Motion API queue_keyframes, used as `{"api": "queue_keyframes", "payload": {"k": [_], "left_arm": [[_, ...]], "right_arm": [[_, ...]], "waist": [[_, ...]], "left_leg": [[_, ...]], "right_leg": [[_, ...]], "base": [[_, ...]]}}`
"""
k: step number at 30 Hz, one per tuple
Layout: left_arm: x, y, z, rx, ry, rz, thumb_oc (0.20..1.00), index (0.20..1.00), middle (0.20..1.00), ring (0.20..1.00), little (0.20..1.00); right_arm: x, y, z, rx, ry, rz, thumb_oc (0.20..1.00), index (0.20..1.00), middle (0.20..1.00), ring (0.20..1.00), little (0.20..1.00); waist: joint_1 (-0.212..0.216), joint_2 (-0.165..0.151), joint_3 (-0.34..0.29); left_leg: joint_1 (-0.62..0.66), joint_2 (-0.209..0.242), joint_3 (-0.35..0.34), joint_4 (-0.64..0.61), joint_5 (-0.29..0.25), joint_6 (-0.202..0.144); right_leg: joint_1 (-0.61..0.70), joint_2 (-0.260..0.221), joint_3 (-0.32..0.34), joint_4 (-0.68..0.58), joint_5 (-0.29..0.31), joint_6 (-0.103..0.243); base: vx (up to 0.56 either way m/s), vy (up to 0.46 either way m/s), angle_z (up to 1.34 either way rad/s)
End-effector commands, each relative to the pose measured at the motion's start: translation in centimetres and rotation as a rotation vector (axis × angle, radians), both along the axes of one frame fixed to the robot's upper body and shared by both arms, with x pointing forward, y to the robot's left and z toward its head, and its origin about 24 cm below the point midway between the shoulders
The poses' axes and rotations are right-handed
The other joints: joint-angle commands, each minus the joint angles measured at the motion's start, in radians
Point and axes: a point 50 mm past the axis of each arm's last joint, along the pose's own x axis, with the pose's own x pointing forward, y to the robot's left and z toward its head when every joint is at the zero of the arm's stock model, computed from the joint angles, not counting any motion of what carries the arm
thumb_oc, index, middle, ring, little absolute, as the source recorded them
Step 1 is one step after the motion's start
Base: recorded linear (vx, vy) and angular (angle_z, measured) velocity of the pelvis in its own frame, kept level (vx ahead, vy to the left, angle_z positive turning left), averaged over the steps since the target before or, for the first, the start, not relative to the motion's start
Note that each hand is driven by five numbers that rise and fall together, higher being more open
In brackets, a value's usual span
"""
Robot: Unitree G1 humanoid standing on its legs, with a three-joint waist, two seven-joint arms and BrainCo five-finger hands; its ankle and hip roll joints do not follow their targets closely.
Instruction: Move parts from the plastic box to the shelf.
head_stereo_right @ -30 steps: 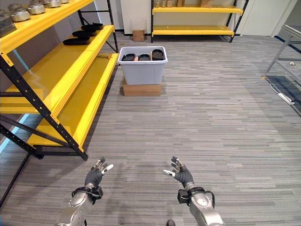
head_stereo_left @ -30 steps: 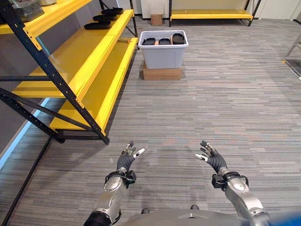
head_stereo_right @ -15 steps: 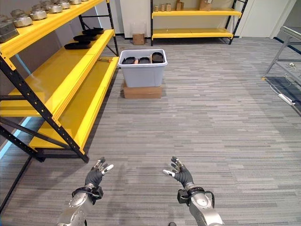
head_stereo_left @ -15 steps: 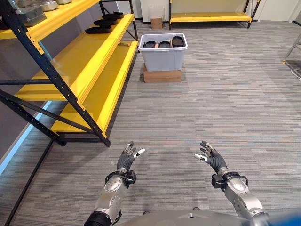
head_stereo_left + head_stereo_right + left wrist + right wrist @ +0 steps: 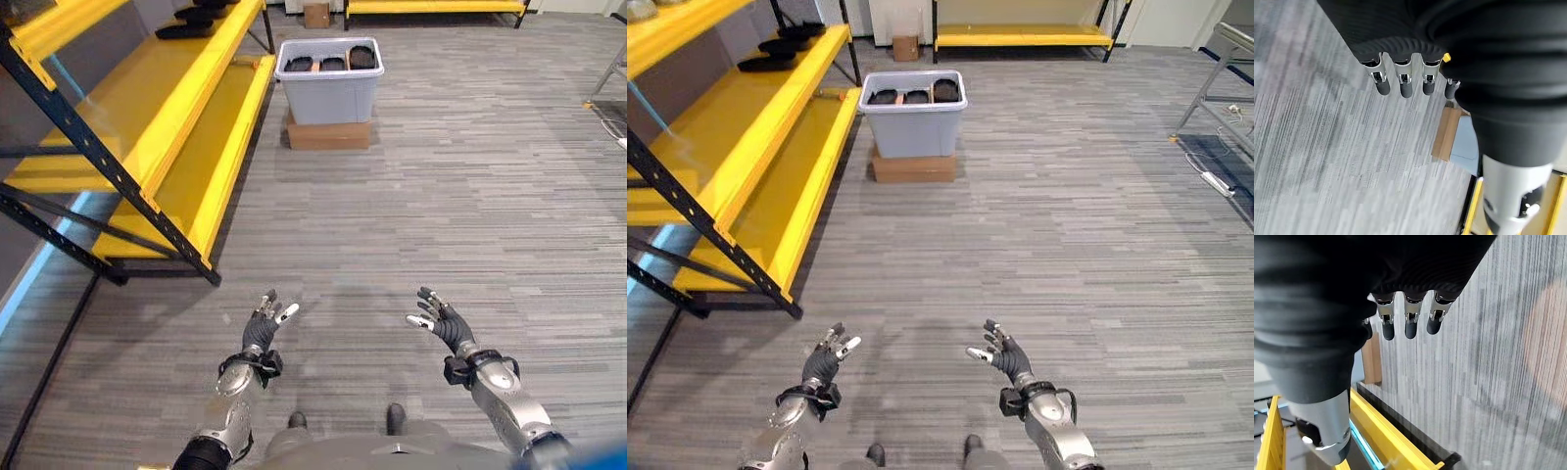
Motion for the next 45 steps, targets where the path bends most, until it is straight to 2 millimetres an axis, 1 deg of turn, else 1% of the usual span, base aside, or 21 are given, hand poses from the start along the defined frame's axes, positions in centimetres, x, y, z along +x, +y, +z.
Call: {"api": "queue_keyframes", "payload": {"k": [1, 4, 7, 11, 13, 15, 17, 18, 21, 24, 25, 26, 27, 29, 32, 34, 37, 40, 43, 44, 45], "left_arm": [[1.3, -0.9, 2.0, -0.036, -0.12, -0.029, 1.0, 1.0, 1.0, 1.0, 1.0], [1.2, -0.8, 1.9, -0.015, -0.116, -0.027, 1.0, 1.0, 1.0, 1.0, 1.0], [1.8, -1.6, 1.6, -0.017, -0.102, -0.033, 1.0, 1.0, 1.0, 1.0, 1.0], [1.6, -1.8, 1.6, -0.021, -0.102, -0.039, 1.0, 1.0, 1.0, 1.0, 1.0], [1.8, -1.6, 1.8, -0.017, -0.108, -0.041, 1.0, 1.0, 1.0, 1.0, 1.0], [2.0, -0.9, 2.3, 0.02, -0.131, -0.046, 1.0, 1.0, 1.0, 1.0, 1.0], [1.9, -0.8, 2.4, 0.024, -0.135, -0.05, 1.0, 1.0, 1.0, 1.0, 1.0], [1.7, -0.3, 2.3, 0.045, -0.128, -0.049, 1.0, 1.0, 1.0, 1.0, 1.0], [1.8, 0.5, 2.9, 0.098, -0.142, -0.069, 1.0, 1.0, 1.0, 1.0, 1.0], [2.1, 0.7, 3.2, 0.134, -0.155, -0.092, 1.0, 1.0, 1.0, 1.0, 1.0], [2.6, 0.7, 3.4, 0.159, -0.166, -0.111, 1.0, 1.0, 1.0, 1.0, 1.0], [2.8, 0.9, 3.5, 0.176, -0.173, -0.118, 1.0, 1.0, 1.0, 1.0, 1.0], [2.7, 0.9, 3.5, 0.176, -0.172, -0.118, 1.0, 1.0, 1.0, 1.0, 1.0], [2.7, 1.0, 3.5, 0.174, -0.175, -0.109, 1.0, 1.0, 1.0, 1.0, 1.0], [2.9, 0.9, 3.4, 0.173, -0.177, -0.109, 1.0, 1.0, 1.0, 1.0, 1.0], [2.9, 0.8, 3.4, 0.171, -0.179, -0.11, 1.0, 1.0, 1.0, 1.0, 1.0], [2.7, 0.4, 3.0, 0.158, -0.171, -0.117, 1.0, 1.0, 1.0, 1.0, 1.0], [2.6, -0.9, 2.5, 0.128, -0.15, -0.14, 1.0, 1.0, 1.0, 1.0, 1.0], [2.6, -1.7, 2.3, 0.099, -0.146, -0.146, 1.0, 1.0, 1.0, 1.0, 1.0], [2.7, -2.1, 2.4, 0.083, -0.151, -0.143, 1.0, 1.0, 1.0, 1.0, 1.0], [2.9, -2.2, 2.5, 0.055, -0.154, -0.128, 1.0, 1.0, 1.0, 1.0, 1.0]], "right_arm": [[1.0, -0.9, 2.3, -0.022, -0.127, -0.006, 1.0, 1.0, 1.0, 1.0, 1.0], [1.1, -1.2, 2.2, 0.0, -0.127, -0.039, 1.0, 1.0, 1.0, 1.0, 1.0], [0.6, -1.6, 1.8, -0.011, -0.111, -0.071, 1.0, 1.0, 1.0, 1.0, 1.0], [-0.6, -1.3, 0.8, 0.007, -0.059, -0.089, 1.0, 1.0, 1.0, 1.0, 1.0], [-0.7, -0.6, 0.4, 0.026, -0.032, -0.077, 1.0, 1.0, 1.0, 1.0, 1.0], [-0.1, 0.4, 0.8, 0.065, -0.056, -0.051, 1.0, 1.0, 1.0, 1.0, 1.0], [0.0, 0.7, 0.9, 0.074, -0.06, -0.044, 1.0, 1.0, 1.0, 1.0, 1.0], [0.4, 1.2, 1.3, 0.085, -0.079, -0.025, 1.0, 1.0, 1.0, 1.0, 1.0], [0.3, 1.7, 1.6, 0.107, -0.095, -0.01, 1.0, 1.0, 1.0, 1.0, 1.0], [0.0, 1.8, 1.3, 0.096, -0.083, 0.007, 1.0, 1.0, 1.0, 1.0, 1.0], [-0.2, 1.8, 1.1, 0.101, -0.073, 0.014, 1.0, 1.0, 1.0, 1.0, 1.0], [-0.3, 1.8, 1.1, 0.11, -0.067, 0.014, 1.0, 1.0, 1.0, 1.0, 1.0], [-0.4, 1.8, 1.1, 0.11, -0.067, 0.014, 1.0, 1.0, 1.0, 1.0, 1.0], [-0.3, 1.7, 1.2, 0.11, -0.072, 0.015, 1.0, 1.0, 1.0, 1.0, 1.0], [-0.1, 1.7, 1.4, 0.106, -0.081, 0.023, 1.0, 1.0, 1.0, 1.0, 1.0], [-0.1, 1.8, 1.6, 0.103, -0.088, 0.027, 1.0, 1.0, 1.0, 1.0, 1.0], [0.0, 1.8, 1.7, 0.101, -0.091, 0.03, 1.0, 1.0, 1.0, 1.0, 1.0], [-0.1, 1.6, 1.7, 0.105, -0.093, 0.025, 1.0, 1.0, 1.0, 1.0, 1.0], [0.3, 1.2, 2.3, 0.096, -0.121, 0.028, 1.0, 1.0, 1.0, 1.0, 1.0], [0.4, 0.7, 2.4, 0.085, -0.125, 0.025, 1.0, 1.0, 1.0, 1.0, 1.0], [0.6, 0.3, 2.4, 0.069, -0.122, 0.013, 1.0, 1.0, 1.0, 1.0, 1.0]], "waist": [[-0.009, 0.005, -0.008], [0.007, 0.027, -0.015], [-0.016, 0.043, -0.027], [-0.002, 0.051, -0.074], [0.002, 0.032, -0.09], [0.015, -0.011, -0.101], [0.02, -0.016, -0.105], [0.029, -0.022, -0.109], [0.007, 0.005, -0.082], [-0.016, 0.036, -0.057], [-0.049, 0.061, -0.024], [-0.062, 0.07, -0.016], [-0.065, 0.071, -0.014], [-0.079, 0.064, -0.009], [-0.102, 0.052, -0.01], [-0.106, 0.048, -0.011], [-0.108, 0.038, -0.028], [-0.12, 0.038, -0.065], [-0.135, 0.071, -0.074], [-0.142, 0.089, -0.079], [-0.138, 0.092, -0.075]], "left_leg": [[-0.092, -0.032, 0.008, 0.092, 0.177, 0.071], [-0.103, -0.048, 0.008, -0.209, 0.164, 0.08], [-0.138, 0.03, 0.216, -0.418, 0.239, 0.054], [-0.125, 0.012, 0.172, -0.425, 0.259, 0.07], [-0.166, 0.003, 0.169, -0.33, 0.233, 0.078], [-0.196, -0.048, 0.184, -0.222, 0.145, 0.116], [-0.193, -0.055, 0.193, -0.212, 0.124, 0.128], [-0.172, -0.09, 0.202, -0.222, 0.087, 0.159], [-0.074, -0.143, 0.19, -0.296, 0.059, 0.205], [0.006, -0.151, 0.185, -0.356, 0.046, 0.22], [0.082, -0.152, 0.183, -0.412, 0.05, 0.217], [0.128, -0.161, 0.196, -0.425, 0.033, 0.209], [0.131, -0.161, 0.194, -0.425, 0.032, 0.209], [0.171, -0.175, 0.196, -0.425, 0.003, 0.192], [0.214, -0.177, 0.184, -0.425, -0.028, 0.167], [0.24, -0.173, 0.183, -0.425, -0.048, 0.152], [0.296, -0.175, 0.175, -0.425, -0.094, 0.142], [0.367, -0.162, 0.147, -0.425, -0.142, 0.125], [0.407, -0.106, 0.123, -0.408, -0.121, 0.1], [0.393, -0.061, 0.114, -0.347, -0.082, 0.077], [0.341, -0.038, 0.113, -0.237, 0.015, 0.049]], "right_leg": [[0.085, -0.021, 0.013, -0.067, 0.048, 0.043], [0.116, -0.001, 0.015, -0.078, 0.024, 0.063], [0.164, 0.003, -0.019, -0.084, -0.013, 0.07], [0.249, -0.019, 0.009, -0.086, -0.071, 0.093], [0.271, -0.057, 0.019, -0.089, -0.071, 0.105], [0.265, -0.133, 0.03, -0.06, 0.031, 0.155], [0.242, -0.148, 0.037, -0.032, 0.085, 0.164], [0.199, -0.162, 0.061, 0.065, 0.226, 0.175], [0.074, -0.172, 0.07, 0.327, 0.411, 0.177], [-0.015, -0.155, 0.059, 0.434, 0.392, 0.16], [-0.158, -0.081, 0.028, 0.441, 0.25, 0.141], [-0.207, -0.08, -0.035, 0.333, 0.222, 0.136], [-0.202, -0.08, -0.038, 0.332, 0.22, 0.136], [-0.212, -0.098, -0.089, 0.083, 0.247, 0.155], [-0.227, -0.094, -0.071, -0.202, 0.336, 0.199], [-0.228, -0.109, -0.073, -0.273, 0.351, 0.218], [-0.229, -0.131, -0.098, -0.278, 0.368, 0.235], [-0.176, -0.126, -0.109, -0.278, 0.388, 0.222], [-0.164, -0.095, -0.114, -0.218, 0.353, 0.189], [-0.179, -0.07, -0.124, -0.141, 0.29, 0.156], [-0.16, -0.055, -0.124, -0.137, 0.266, 0.129]], "base": [[0.15, -0.033, 0.47], [0.25, 0.066, 0.17], [0.25, 0.083, 0.0], [0.46, 0.215, 0.1], [0.5, 0.251, -0.54], [0.45, 0.257, -0.51], [0.29, 0.202, -0.34], [0.44, 0.352, -0.12], [0.36, 0.367, 0.01], [0.22, 0.223, 0.31], [0.49, 0.312, 0.07], [0.39, 0.22, 0.05], [0.31, 0.075, -0.01], [0.28, -0.042, 0.26], [0.35, -0.106, 0.34], [0.33, -0.114, 0.51], [0.37, -0.142, 0.41], [0.45, -0.205, 0.2], [0.4, -0.29, 0.11], [0.47, -0.46, -0.15], [0.44, -0.471, -0.16]]}}
